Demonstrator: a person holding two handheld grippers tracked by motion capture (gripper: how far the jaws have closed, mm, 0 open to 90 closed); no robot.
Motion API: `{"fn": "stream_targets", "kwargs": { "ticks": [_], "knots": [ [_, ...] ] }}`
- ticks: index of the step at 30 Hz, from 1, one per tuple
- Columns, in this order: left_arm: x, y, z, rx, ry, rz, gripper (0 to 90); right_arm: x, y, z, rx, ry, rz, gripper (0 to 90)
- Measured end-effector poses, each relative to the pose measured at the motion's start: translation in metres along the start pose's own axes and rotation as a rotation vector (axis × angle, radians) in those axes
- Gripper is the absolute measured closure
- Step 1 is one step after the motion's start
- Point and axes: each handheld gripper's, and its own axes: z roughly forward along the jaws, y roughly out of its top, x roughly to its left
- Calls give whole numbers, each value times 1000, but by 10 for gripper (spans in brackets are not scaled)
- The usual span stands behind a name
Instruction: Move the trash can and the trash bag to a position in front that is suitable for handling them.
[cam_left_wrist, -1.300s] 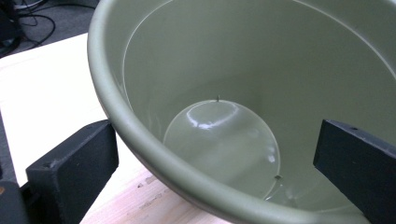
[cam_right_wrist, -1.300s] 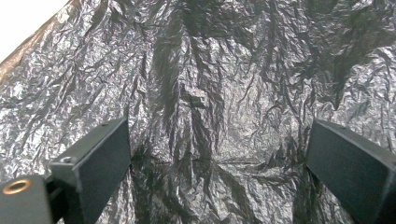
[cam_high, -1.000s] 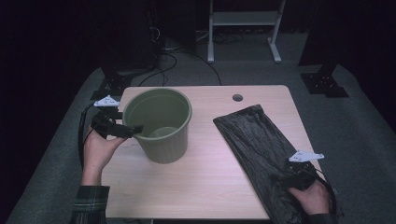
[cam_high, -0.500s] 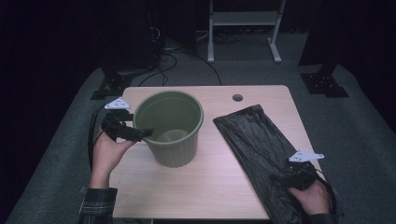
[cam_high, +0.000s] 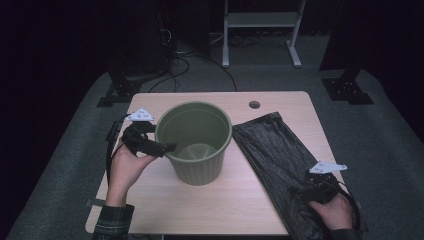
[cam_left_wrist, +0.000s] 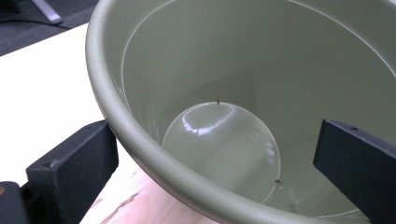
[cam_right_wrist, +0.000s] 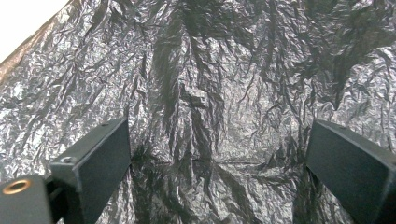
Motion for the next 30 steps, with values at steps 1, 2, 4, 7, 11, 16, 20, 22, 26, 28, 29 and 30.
{"fn": "stream_targets", "kwargs": {
  "ticks": [1, 2, 4, 7, 11, 16, 20, 22, 26, 28, 29, 30],
  "knots": [
    [-2, 0, 1, 0, -7, 0, 0, 0, 0, 0, 1, 0, 0, 58],
    [-5, 1, 2, 3, -10, 4, 0, 0, 0, 0, 0, 0, -1, 59],
    [-10, 1, 5, 6, -21, 11, 0, 0, 0, 0, 0, 0, 0, 58],
    [-17, 2, 8, 6, -38, 24, 0, 0, 0, 0, 0, -1, 0, 59],
    [-26, 3, 11, 8, -50, 40, 0, 0, 0, 0, -1, -1, -3, 58],
    [-35, 3, 12, 12, -67, 56, 0, 0, 0, 0, 0, 0, 0, 58],
    [-42, 2, 13, 13, -81, 66, 0, 0, 0, 0, 0, 0, -1, 58],
    [-46, 2, 13, 15, -91, 78, 0, 0, 0, 0, 0, 0, -1, 58],
    [-49, 2, 13, 13, -99, 76, 0, 0, 0, 0, 0, 0, -1, 58],
    [-51, 2, 13, 17, -101, 80, 0, 0, 0, 0, 0, 0, 0, 58],
    [-52, 1, 13, 16, -103, 79, 0, 0, 0, 0, 0, 0, 0, 59],
    [-52, 1, 13, 15, -104, 81, 0, 0, 0, 0, 0, 0, -1, 58]
  ]
}}
